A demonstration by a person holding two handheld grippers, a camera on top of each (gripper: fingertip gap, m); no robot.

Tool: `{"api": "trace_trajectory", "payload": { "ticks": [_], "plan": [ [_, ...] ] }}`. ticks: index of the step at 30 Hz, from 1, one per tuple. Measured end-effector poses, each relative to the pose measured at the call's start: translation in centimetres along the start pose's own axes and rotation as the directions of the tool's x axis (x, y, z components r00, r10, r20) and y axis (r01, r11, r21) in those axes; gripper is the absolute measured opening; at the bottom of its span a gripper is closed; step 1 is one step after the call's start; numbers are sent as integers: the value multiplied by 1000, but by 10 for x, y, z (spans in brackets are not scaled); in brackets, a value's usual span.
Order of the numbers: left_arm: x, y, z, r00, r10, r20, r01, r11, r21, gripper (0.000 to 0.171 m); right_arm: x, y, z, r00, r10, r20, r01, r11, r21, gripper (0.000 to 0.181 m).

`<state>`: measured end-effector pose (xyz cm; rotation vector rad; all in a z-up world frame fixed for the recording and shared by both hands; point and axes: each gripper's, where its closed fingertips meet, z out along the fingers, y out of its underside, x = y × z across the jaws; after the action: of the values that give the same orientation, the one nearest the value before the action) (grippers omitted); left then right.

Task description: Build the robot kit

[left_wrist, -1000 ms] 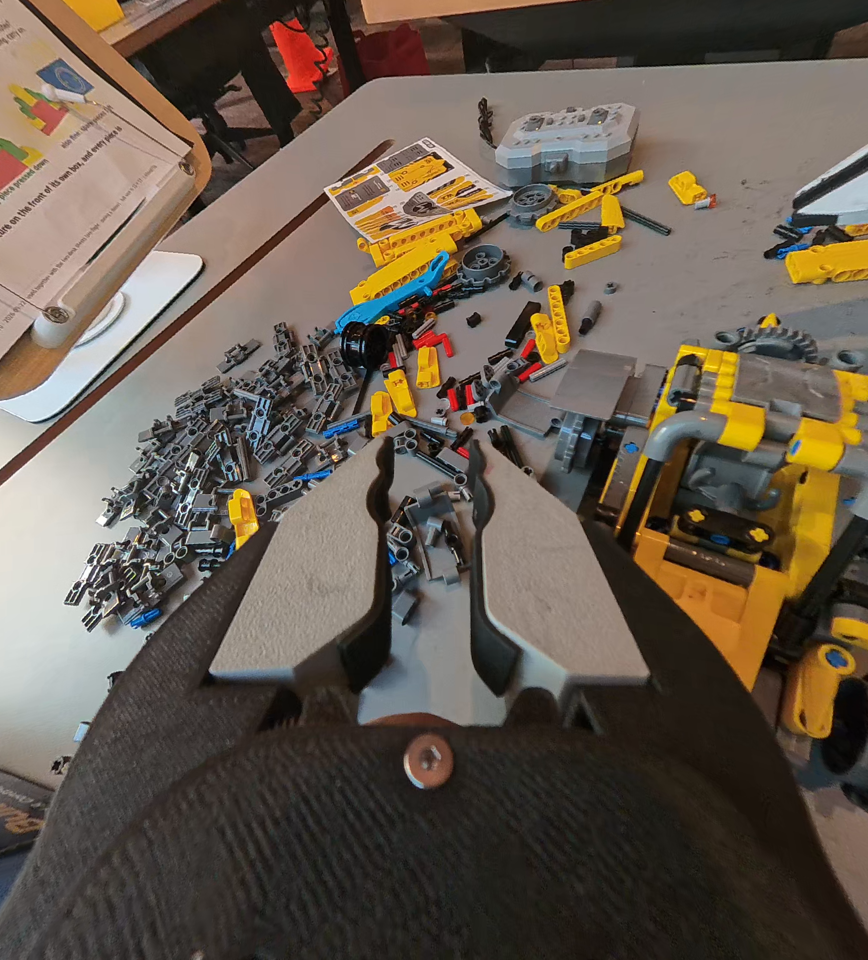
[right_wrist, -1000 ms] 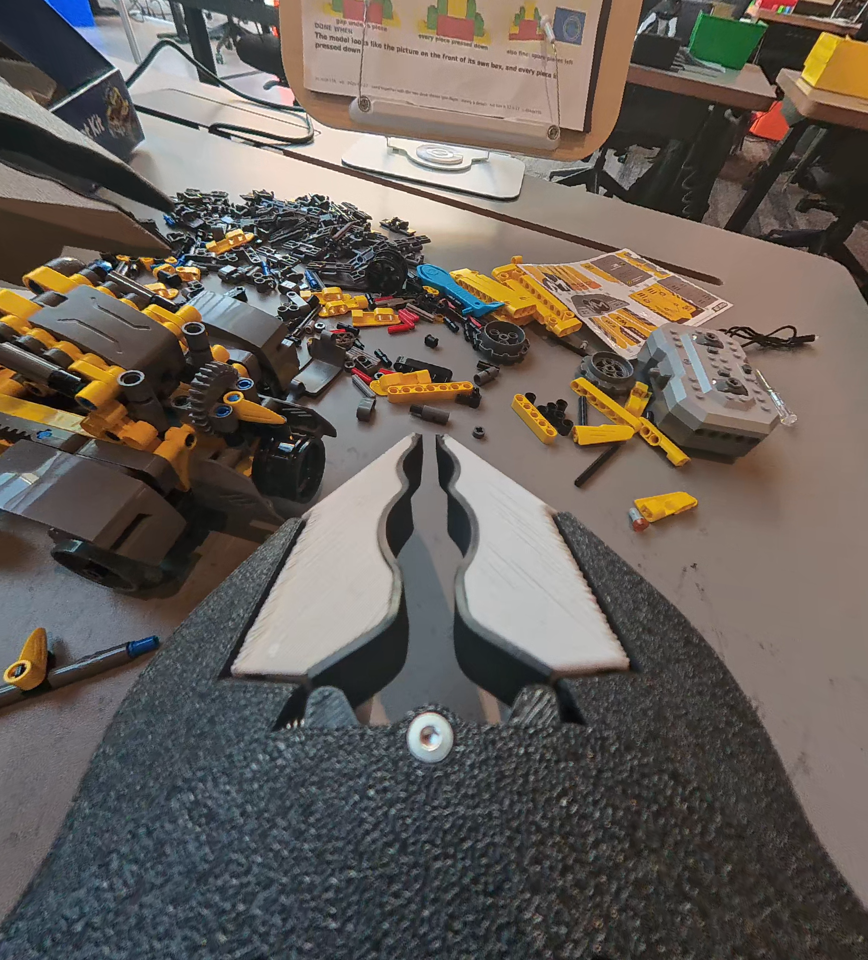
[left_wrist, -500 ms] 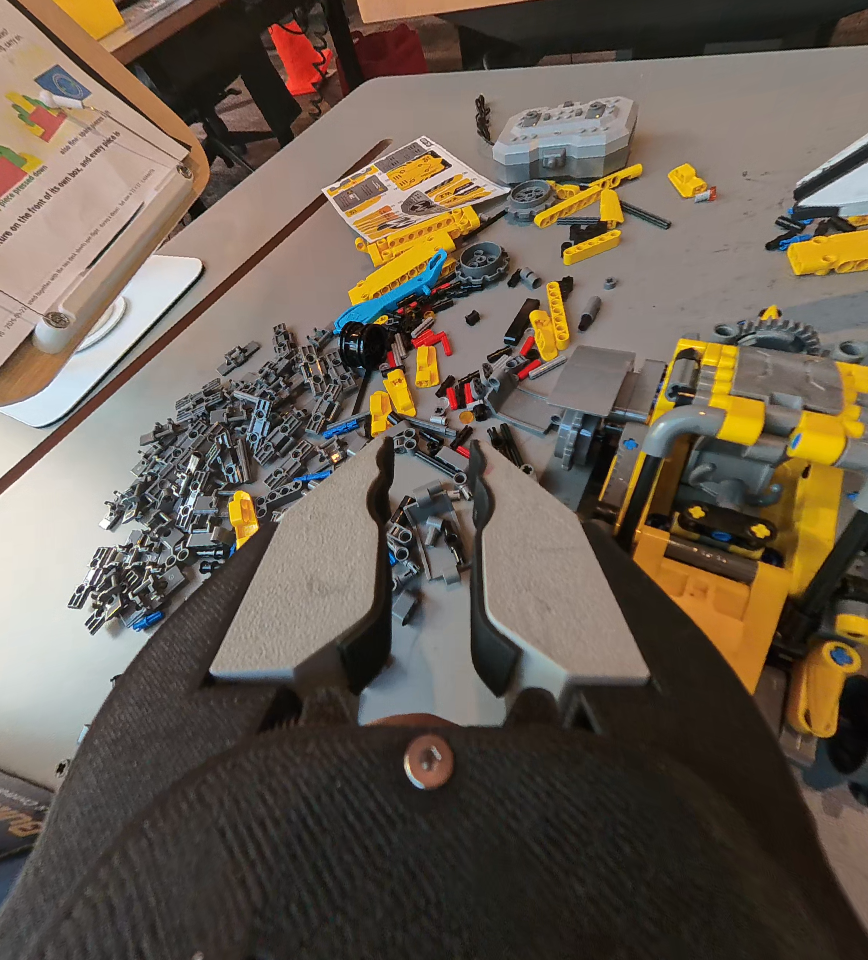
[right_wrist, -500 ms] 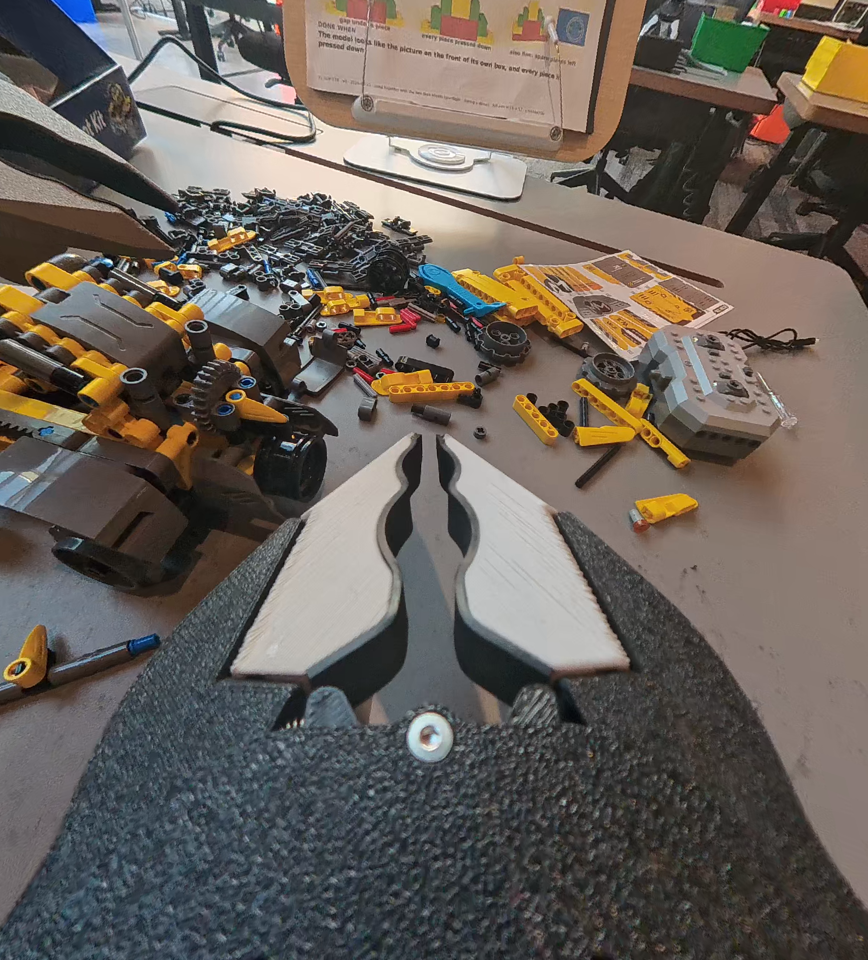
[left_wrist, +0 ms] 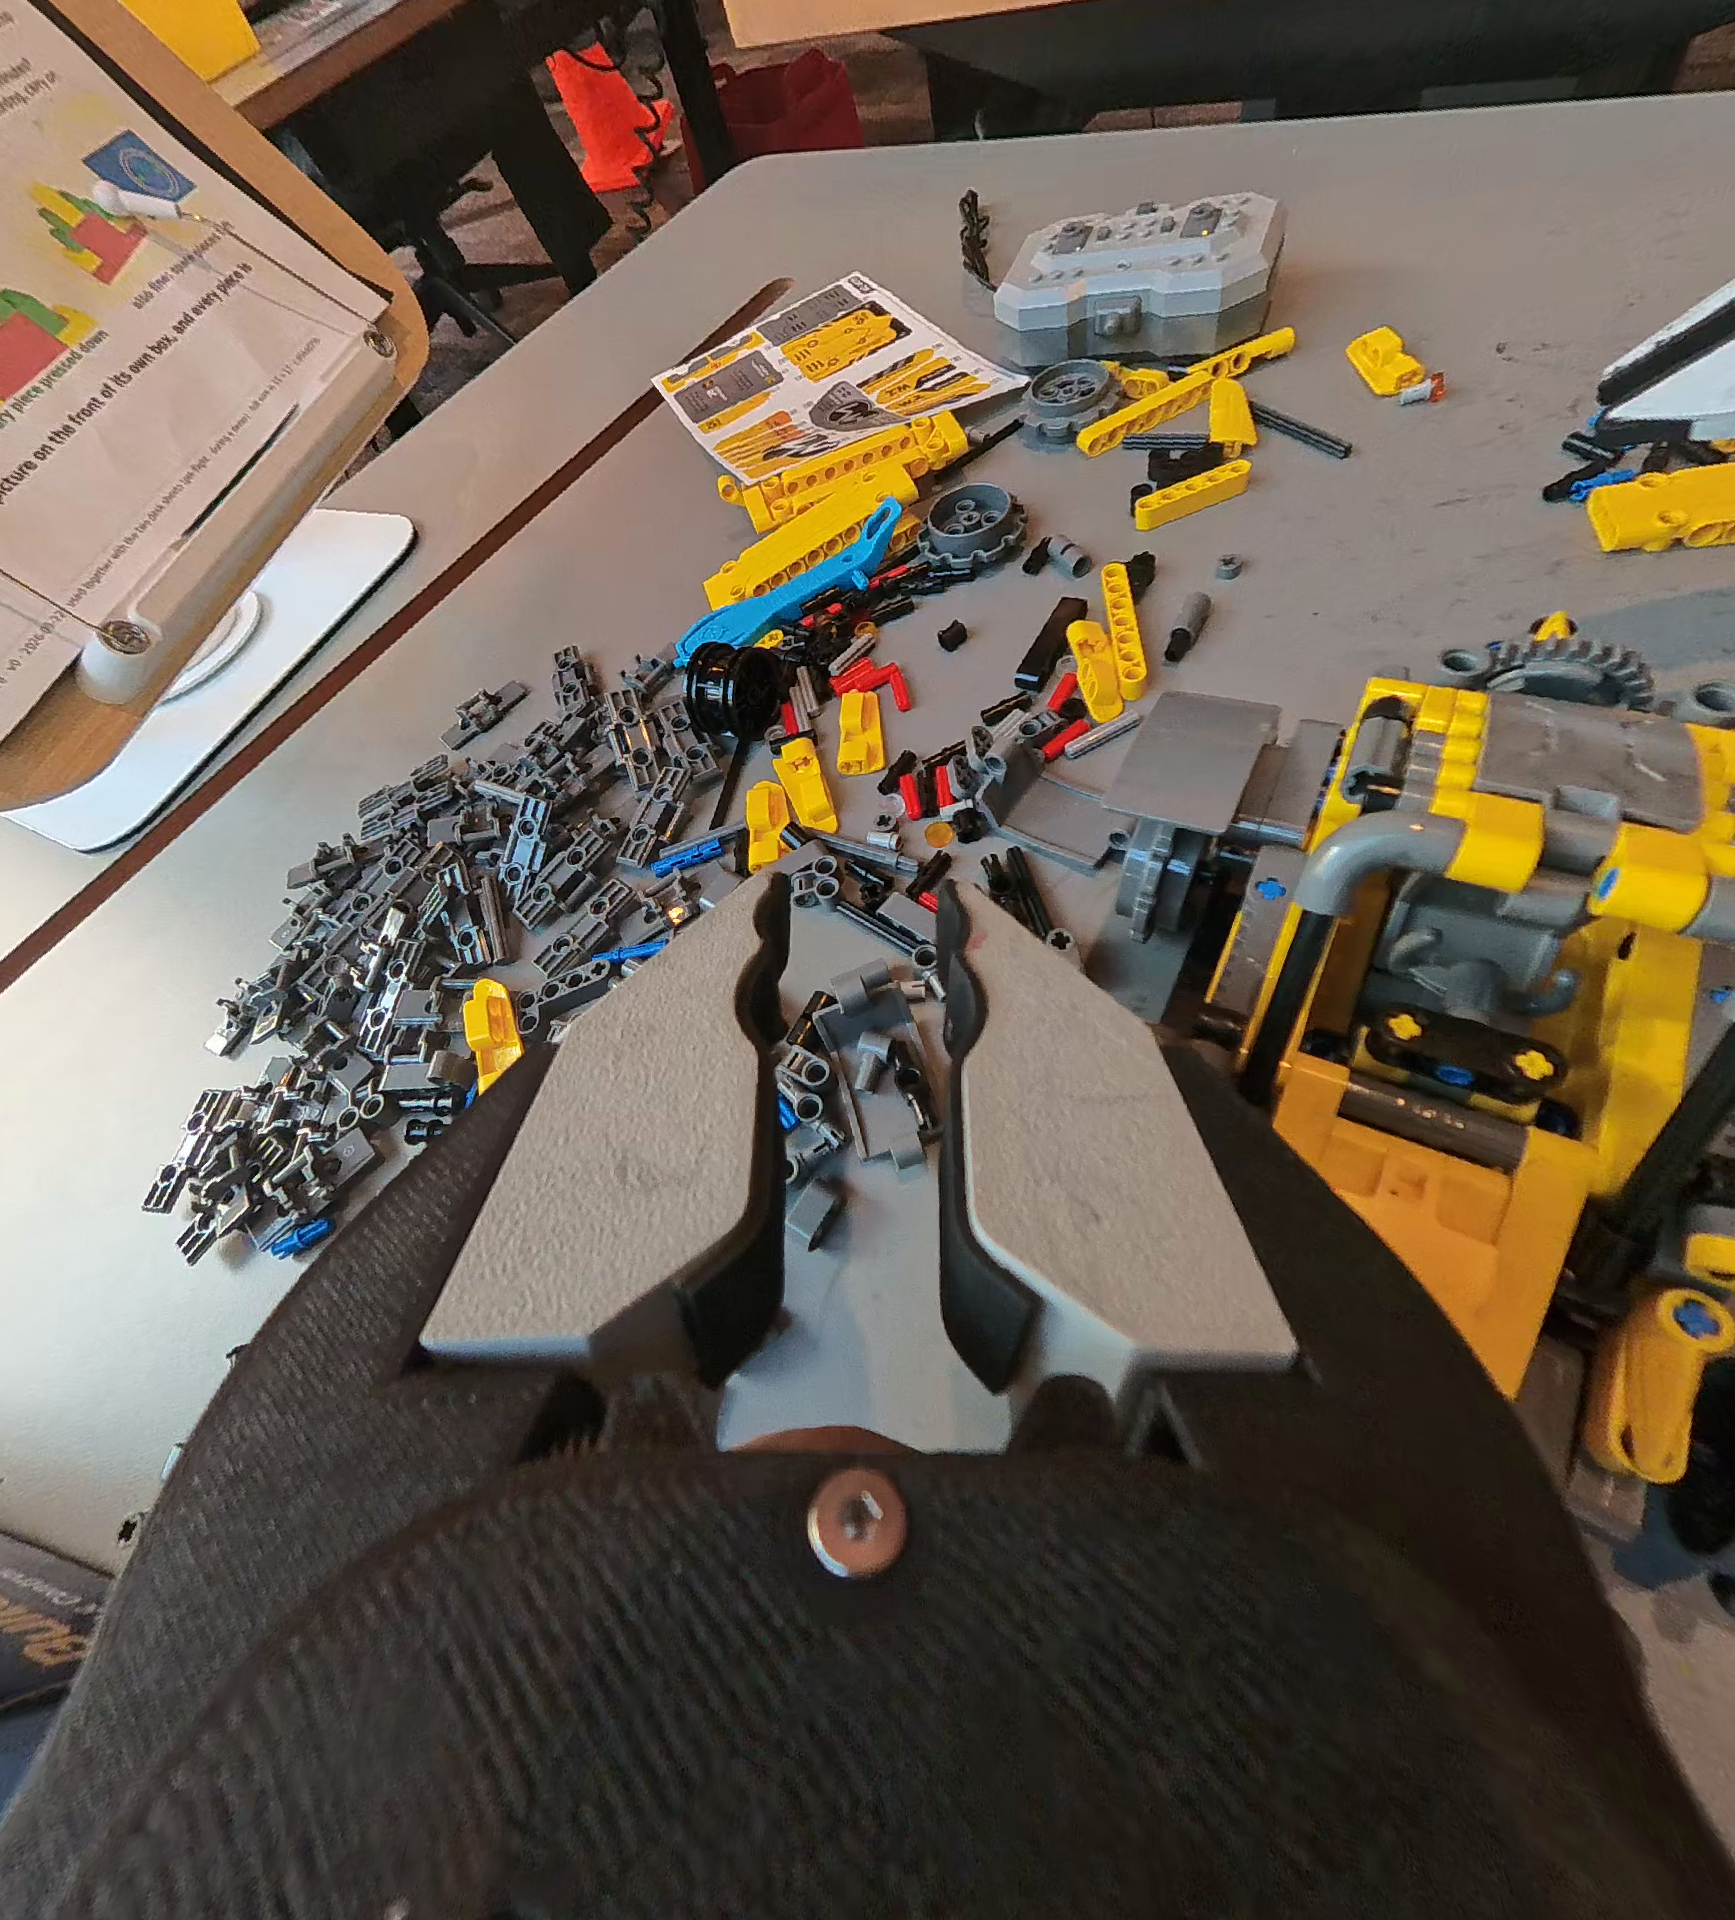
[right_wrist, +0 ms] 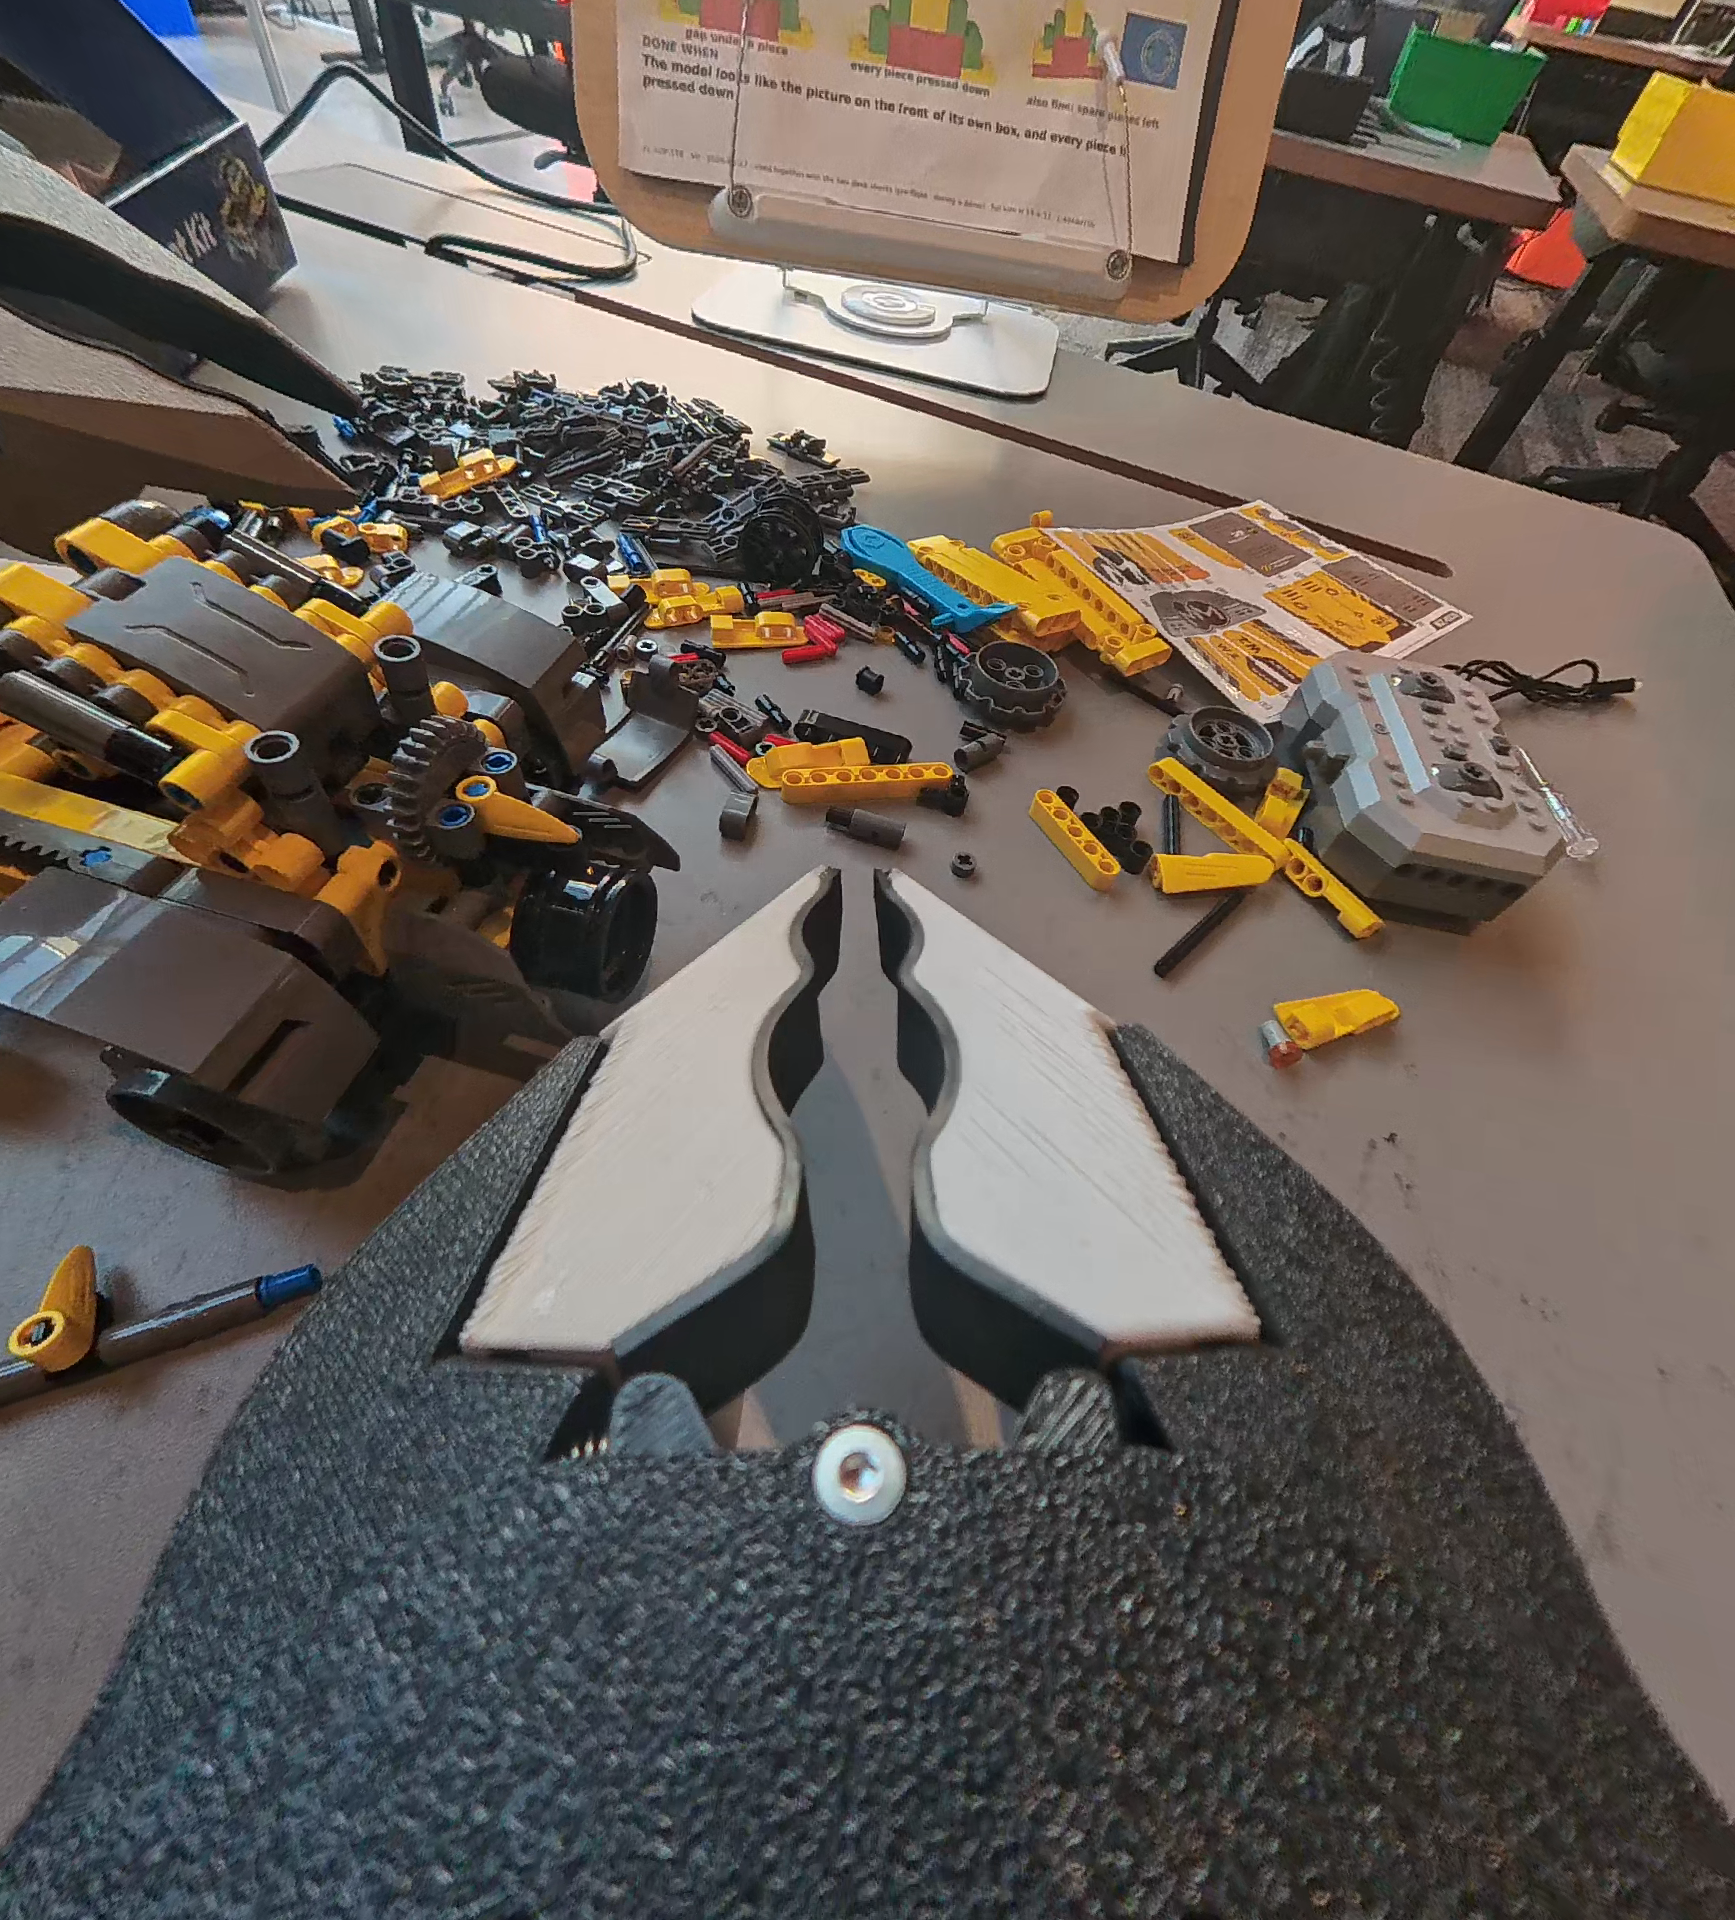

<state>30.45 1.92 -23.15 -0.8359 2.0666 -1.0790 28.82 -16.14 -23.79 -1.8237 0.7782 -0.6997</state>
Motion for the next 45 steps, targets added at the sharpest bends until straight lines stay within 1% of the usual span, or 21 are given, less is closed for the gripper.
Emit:
{"api": "trace_trajectory", "payload": {
  "ticks": [2, 4, 5, 6, 8, 10, 11, 13, 15, 16, 19, 22, 26, 31, 35, 38, 40, 43, 45],
  "plan": [
    [-2, 0, 0, 1000, -4, 10, 4, 1000, -1, 24, -5, -2, -1, 1000, -13, 23, 13, 1000, 11, 7],
    [-9, 0, -2, 999, -23, 39, 23, 1000, 5, 22, -24, -7, -3, 991, -57, 118, 52, 997, 49, 9],
    [-13, 0, -2, 998, -51, 41, 51, 999, 8, 22, -36, -10, -4, 982, -89, 169, 78, 995, 69, 9],
    [-15, 1, -3, 996, -87, 30, 86, 996, 10, 22, -44, -11, -4, 974, -124, 192, 110, 991, 79, 9],
    [-19, 4, -3, 990, -139, 10, 139, 990, 4, 26, -53, -7, -2, 963, -190, 191, 181, 981, 66, 9],
    [-24, 4, -4, 989, -147, 21, 147, 989, 9, 26, -55, -4, 1, 958, -221, 181, 216, 975, 47, 9],
    [-23, 4, -5, 989, -145, 22, 145, 989, 11, 26, -51, -3, 2, 963, -221, 154, 219, 975, 32, 8],
    [-22, 3, -4, 990, -137, 19, 136, 991, 10, 27, -30, 3, 6, 978, -204, 40, 205, 978, -27, 2],
    [-20, 4, -3, 991, -130, 15, 130, 991, 3, 28, -4, 8, 4, 982, -167, -92, 160, 984, -80, 0],
    [-19, 4, -3, 991, -133, 12, 133, 991, 1, 28, 1, 9, 3, 984, -139, -110, 131, 988, -81, 0],
    [-18, 6, -2, 989, -146, -6, 146, 989, -9, 29, -8, 9, -1, 995, -100, -29, 98, 993, -64, 0],
    [-19, 6, -3, 989, -150, -10, 149, 989, -10, 29, -14, 13, -13, 993, -121, 6, 121, 989, -87, 1],
    [-15, 3, -4, 987, -157, -31, 157, 988, -1, 29, -23, 24, -36, 996, -74, 49, 79, 992, -103, 5],
    [-8, 3, -3, 991, -128, -38, 127, 992, -8, 30, -5, 36, -59, 999, -48, -8, 47, 991, -125, 12],
    [-7, 2, -4, 990, -135, -43, 135, 991, -1, 30, 14, 38, -71, 999, -12, -47, 5, 988, -153, 23],
    [-9, 1, -5, 988, -150, -47, 151, 989, 5, 30, 24, 37, -79, 998, 9, -58, -18, 988, -156, 25],
    [-11, 1, -5, 986, -157, -48, 158, 987, 8, 29, 28, 39, -83, 998, 42, -48, -49, 986, -161, 27],
    [-11, 0, -7, 985, -162, -51, 163, 987, 13, 30, 25, 44, -84, 991, 132, 26, -126, 978, -167, 31],
    [-9, -4, -8, 985, -161, -57, 163, 986, 27, 29, 23, 51, -85, 982, 174, 78, -155, 967, -202, 35]
  ]
}}
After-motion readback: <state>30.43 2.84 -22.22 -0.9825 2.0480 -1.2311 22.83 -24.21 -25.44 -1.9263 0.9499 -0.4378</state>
